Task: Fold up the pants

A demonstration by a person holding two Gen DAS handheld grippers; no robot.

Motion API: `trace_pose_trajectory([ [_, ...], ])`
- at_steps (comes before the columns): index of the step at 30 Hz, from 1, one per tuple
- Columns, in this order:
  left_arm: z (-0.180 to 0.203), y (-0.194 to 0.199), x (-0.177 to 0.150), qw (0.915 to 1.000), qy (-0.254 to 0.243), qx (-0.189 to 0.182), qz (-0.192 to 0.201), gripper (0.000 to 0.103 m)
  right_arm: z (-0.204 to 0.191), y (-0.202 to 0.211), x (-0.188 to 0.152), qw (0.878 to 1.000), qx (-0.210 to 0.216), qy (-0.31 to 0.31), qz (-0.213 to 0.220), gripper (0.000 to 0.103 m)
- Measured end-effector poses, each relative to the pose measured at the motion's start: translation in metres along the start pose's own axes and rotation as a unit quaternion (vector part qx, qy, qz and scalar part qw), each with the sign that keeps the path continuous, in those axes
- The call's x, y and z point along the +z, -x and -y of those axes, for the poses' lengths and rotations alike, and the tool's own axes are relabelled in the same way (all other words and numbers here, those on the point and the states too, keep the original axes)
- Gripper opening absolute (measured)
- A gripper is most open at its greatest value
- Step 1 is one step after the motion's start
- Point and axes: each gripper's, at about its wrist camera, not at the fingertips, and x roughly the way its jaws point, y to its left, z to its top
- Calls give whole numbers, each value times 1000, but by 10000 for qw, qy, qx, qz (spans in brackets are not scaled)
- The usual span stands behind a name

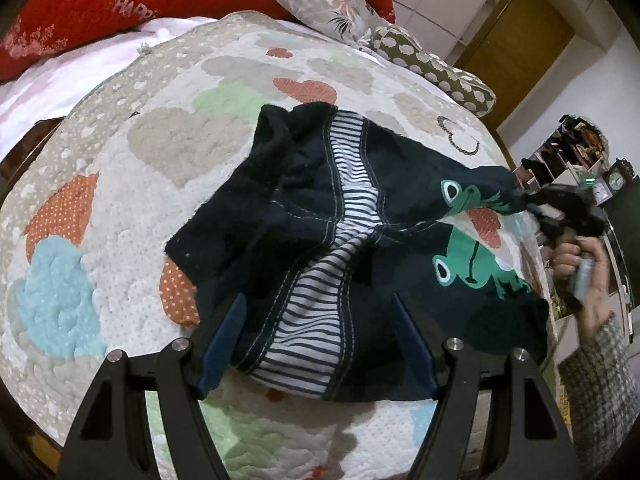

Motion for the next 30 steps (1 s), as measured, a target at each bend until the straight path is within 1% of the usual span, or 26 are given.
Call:
trace_pose_trajectory([
  [3,0,-5,-2,9999,85,-99,-90,73,-11,35,-4,9992,304,114,240,13],
  [5,3,-5,-5,9998,52,-136,-126,73,-17,63,-9,9984,443,99,340,13],
  [7,6,-4,-8,9998,15,-141,-142,73,-18,81,-14,9982,431,62,414,13],
  [8,6,-3,-8,9998,10,-147,-145,73,-17,88,-17,9985,276,33,471,16],
  [9,6,-1,-9,9998,6,-157,-145,73,-13,91,-20,9986,23,-3,526,24],
  [10,6,1,-10,9998,3,-163,-142,73,-5,92,-25,9974,-426,-25,589,31],
  [11,6,3,-10,9998,-3,-162,-131,73,0,91,-28,9953,-738,-29,629,48],
  [12,5,5,-11,9998,-12,-151,-113,73,9,91,-29,9926,-1012,-39,670,51],
  [13,4,7,-10,9999,-20,-109,-80,73,17,92,-32,9913,-1116,-70,694,51],
  [15,2,10,-7,10000,-6,-26,-18,73,32,97,-39,9921,-1015,-189,708,51],
  [17,0,11,-1,10000,24,-10,13,73,36,105,-46,9934,-887,-60,731,51],
  [20,4,9,23,9999,-4,-3,106,73,20,108,-58,9942,-740,477,616,51],
  [21,7,7,34,9999,-44,1,123,73,13,105,-63,9945,-614,654,537,51],
  [22,11,2,45,9999,-103,3,114,75,3,100,-67,9944,-478,832,440,51],
  [24,18,-12,69,9998,-198,9,75,78,-24,82,-78,9919,-87,1266,110,51],
  [26,24,-36,93,9995,-319,22,3,78,-45,61,-88,9867,301,1572,-295,51],
  [28,22,-67,113,9992,-358,69,-181,78,-62,38,-97,9822,454,1731,-569,51],
  [30,10,-94,130,9984,-247,405,-313,78,-75,13,-101,9788,462,1837,-774,51],
])
